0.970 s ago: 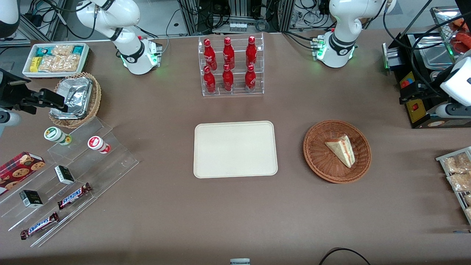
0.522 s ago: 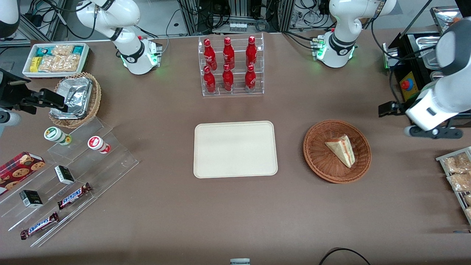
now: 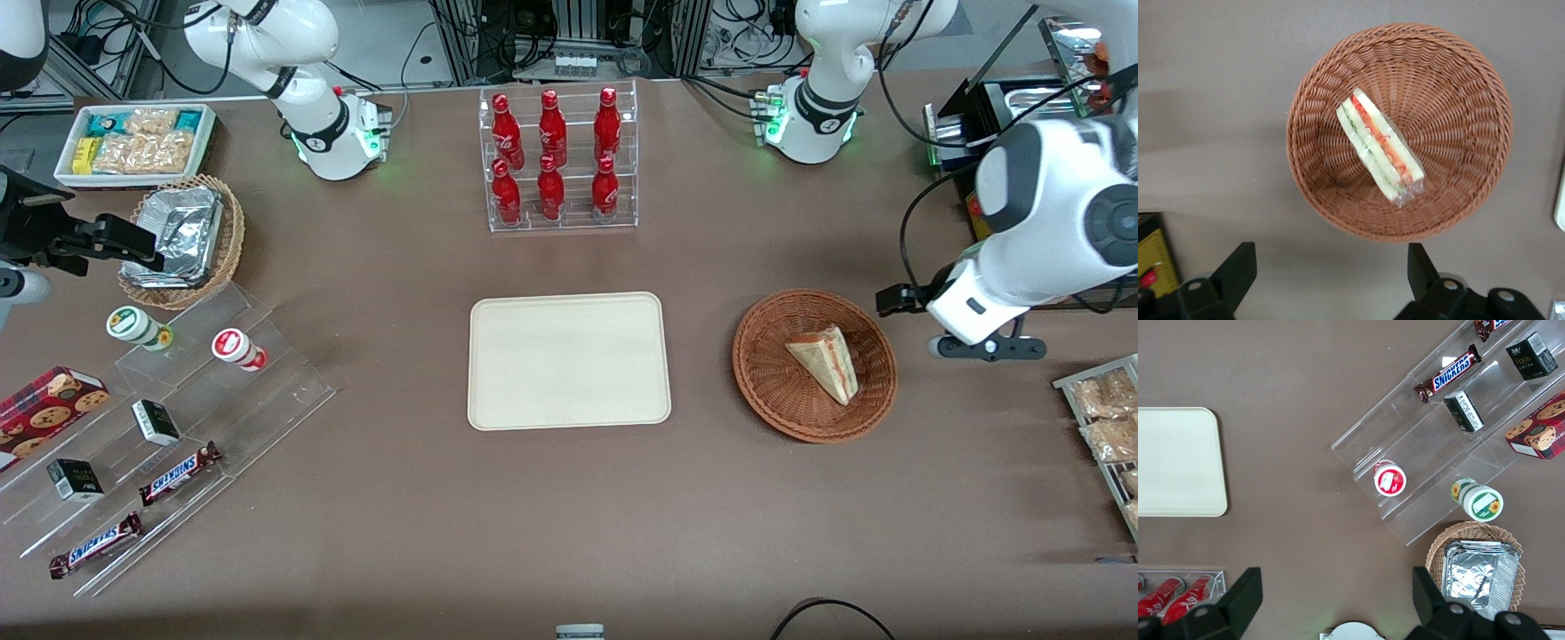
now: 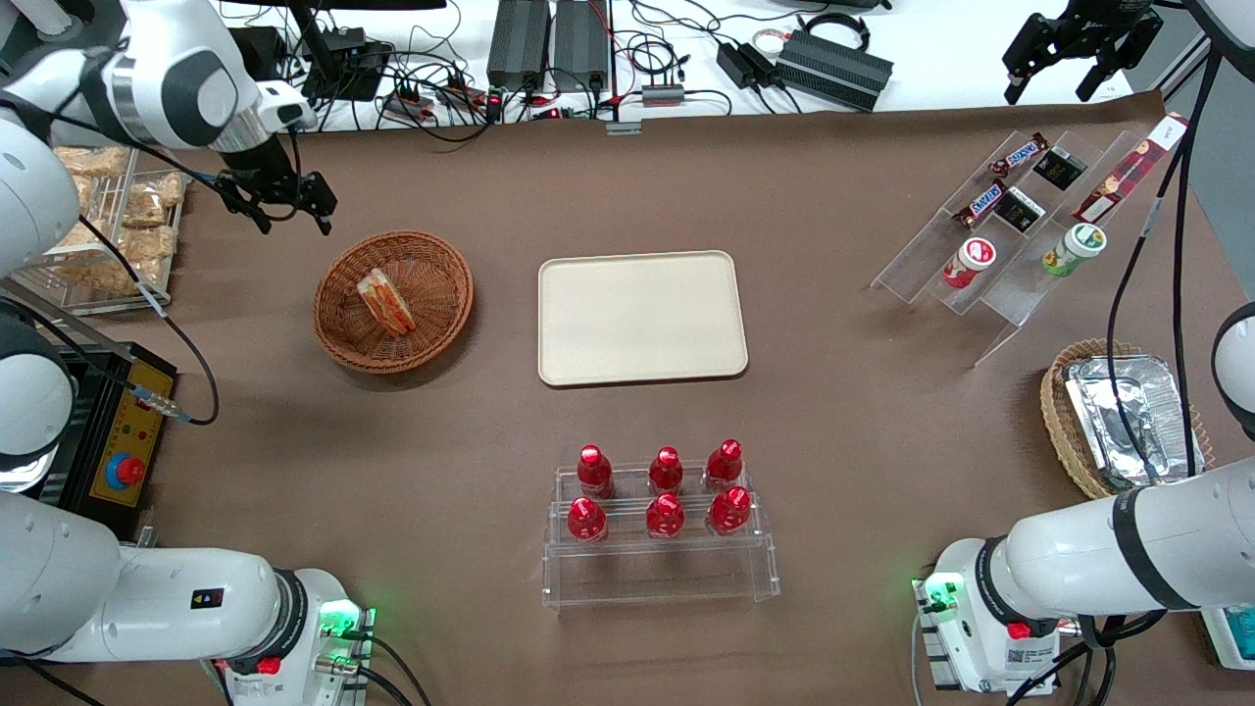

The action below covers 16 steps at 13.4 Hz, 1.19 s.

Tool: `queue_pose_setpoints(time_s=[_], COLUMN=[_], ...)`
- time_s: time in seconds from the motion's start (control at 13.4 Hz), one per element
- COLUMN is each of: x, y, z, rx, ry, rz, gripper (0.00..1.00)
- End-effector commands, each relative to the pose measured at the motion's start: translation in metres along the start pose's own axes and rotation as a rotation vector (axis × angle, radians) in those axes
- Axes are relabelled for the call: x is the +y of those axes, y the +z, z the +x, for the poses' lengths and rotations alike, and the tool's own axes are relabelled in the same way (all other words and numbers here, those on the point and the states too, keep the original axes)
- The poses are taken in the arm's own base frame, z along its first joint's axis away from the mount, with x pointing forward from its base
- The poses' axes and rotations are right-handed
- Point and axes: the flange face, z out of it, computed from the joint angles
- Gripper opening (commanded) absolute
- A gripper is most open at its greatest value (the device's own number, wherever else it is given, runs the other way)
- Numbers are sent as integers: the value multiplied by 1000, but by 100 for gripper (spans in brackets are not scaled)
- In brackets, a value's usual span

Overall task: Place sandwich from basket to tray
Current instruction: 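Move the left gripper from rest toward the wicker basket, then lower the open left gripper over the wrapped sandwich in the basket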

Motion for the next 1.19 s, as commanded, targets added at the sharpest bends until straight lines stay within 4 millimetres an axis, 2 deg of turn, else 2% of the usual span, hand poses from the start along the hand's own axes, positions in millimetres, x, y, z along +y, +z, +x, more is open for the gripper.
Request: queue_pose_setpoints(time_s=[0.0,0.3,0.37,0.45,0.67,0.75,1.12], x=[15,59,63,65,66,63,63], y=[27,56,62,67,77,80,121], z=[-12,-7,-3,-1,0,1,5], rx=[45,62,70,75,87,90,77], ry=[-99,-336,-420,-494,-542,-618,-667], rz=[-7,-12,-18,-24,-35,-41,-40], gripper=[100,100,100,100,100,100,100])
